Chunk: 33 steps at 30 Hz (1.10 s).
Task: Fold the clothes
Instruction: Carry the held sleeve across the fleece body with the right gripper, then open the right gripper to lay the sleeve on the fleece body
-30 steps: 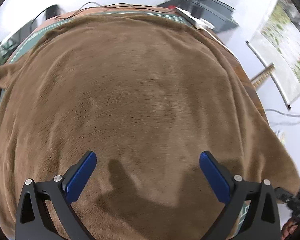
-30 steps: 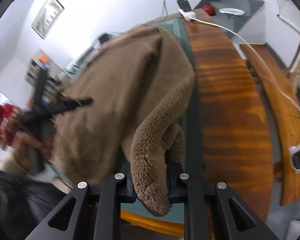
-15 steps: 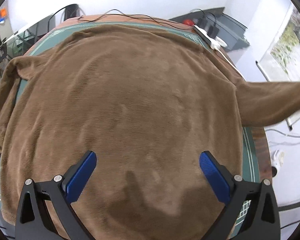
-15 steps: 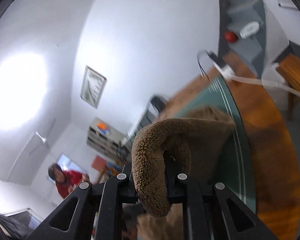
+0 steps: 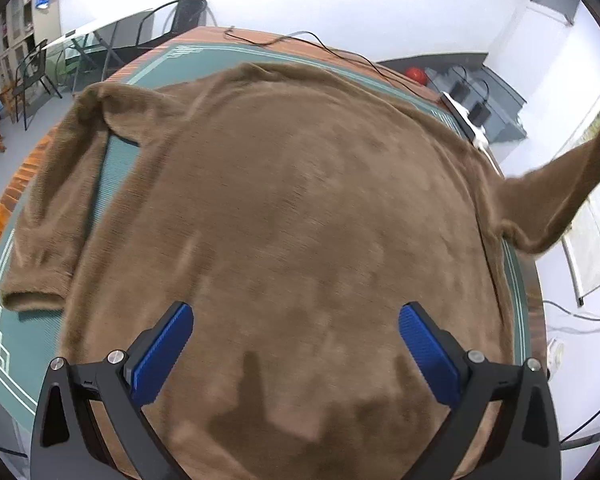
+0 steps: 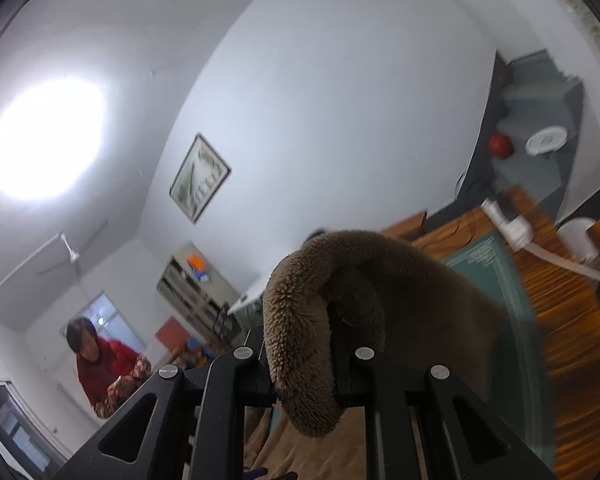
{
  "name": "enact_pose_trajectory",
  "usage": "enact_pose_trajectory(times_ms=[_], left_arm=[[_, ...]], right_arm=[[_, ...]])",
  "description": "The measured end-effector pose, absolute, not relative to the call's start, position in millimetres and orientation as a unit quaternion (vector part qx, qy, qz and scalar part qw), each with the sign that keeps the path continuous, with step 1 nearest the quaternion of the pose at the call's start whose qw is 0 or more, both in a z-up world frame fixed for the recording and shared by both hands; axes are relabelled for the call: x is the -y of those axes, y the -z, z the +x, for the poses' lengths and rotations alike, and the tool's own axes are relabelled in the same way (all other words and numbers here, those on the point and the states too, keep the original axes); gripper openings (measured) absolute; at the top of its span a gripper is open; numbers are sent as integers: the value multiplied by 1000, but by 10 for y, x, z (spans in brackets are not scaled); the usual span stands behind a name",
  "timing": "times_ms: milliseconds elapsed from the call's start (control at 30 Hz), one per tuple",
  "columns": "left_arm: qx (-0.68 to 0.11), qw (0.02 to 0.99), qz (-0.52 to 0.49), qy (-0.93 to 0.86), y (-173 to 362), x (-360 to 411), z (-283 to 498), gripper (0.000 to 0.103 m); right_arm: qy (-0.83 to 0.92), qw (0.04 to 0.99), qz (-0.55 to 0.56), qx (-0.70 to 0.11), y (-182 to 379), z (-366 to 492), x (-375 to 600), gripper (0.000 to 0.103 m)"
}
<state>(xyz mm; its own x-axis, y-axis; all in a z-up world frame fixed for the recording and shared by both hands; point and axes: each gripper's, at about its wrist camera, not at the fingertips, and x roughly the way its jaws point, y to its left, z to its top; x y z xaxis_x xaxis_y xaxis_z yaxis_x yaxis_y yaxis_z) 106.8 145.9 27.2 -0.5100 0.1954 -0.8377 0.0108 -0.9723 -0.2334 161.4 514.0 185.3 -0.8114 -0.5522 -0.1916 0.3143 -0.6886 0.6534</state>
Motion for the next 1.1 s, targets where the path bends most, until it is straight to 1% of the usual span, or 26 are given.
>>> enact_pose_trajectory(times_ms=[100,167,233,300,333,367,400,467,533,667,800,900,1000,1100], left_arm=[[116,47,-488,-864,-267,-1182,1019,103],[125,42,-491,-861,-223,-1016,981,103],[133,36,-497,-857,-159,-849,944,103],[140,33,-503,-852,-96,-710,889,103],[143,32,-507,-850,-66,-645,860,103],[144,32,-509,-848,-48,-596,830,103],[146,33,-511,-846,-30,-550,792,103],[149,36,-515,-844,6,-456,713,103],[151,40,-518,-841,39,-404,628,103],[160,66,-530,-830,70,-428,399,103],[178,124,-538,-815,9,-669,155,103],[190,173,-548,-796,-64,-943,-75,103],[206,191,-550,-787,-126,-1102,-254,103],[222,203,-550,-779,-180,-1238,-447,103]], right_arm=[[905,230,227,276,-1771,1303,-4654,18],[909,220,262,237,-1647,1070,-4265,18],[907,202,302,213,-1482,804,-3910,19],[901,197,334,196,-1326,503,-3664,29],[900,190,347,182,-1239,371,-3530,53],[899,184,359,169,-1154,242,-3400,82],[900,180,363,162,-1096,173,-3311,86],[897,184,370,155,-998,66,-3154,86],[894,186,370,169,-924,-28,-3146,86],[894,150,368,208,-801,-12,-3313,86],[889,103,385,227,-631,316,-3605,86],[887,68,403,214,-513,556,-3809,86],[885,24,425,187,-391,806,-3990,86],[874,32,434,218,-265,858,-4117,86]])
